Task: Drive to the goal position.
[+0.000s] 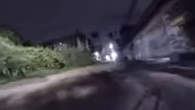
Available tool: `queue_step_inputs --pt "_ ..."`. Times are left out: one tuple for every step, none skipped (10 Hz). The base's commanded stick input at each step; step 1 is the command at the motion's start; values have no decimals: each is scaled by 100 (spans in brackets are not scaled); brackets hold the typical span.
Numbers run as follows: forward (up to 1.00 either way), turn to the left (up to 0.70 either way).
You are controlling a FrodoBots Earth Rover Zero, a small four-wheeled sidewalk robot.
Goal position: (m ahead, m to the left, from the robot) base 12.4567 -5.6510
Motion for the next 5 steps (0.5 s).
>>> queue_step_inputs --pt "70 0" --pt "70 0" --pt "70 0" --pt "70 0" --pt "70 0"
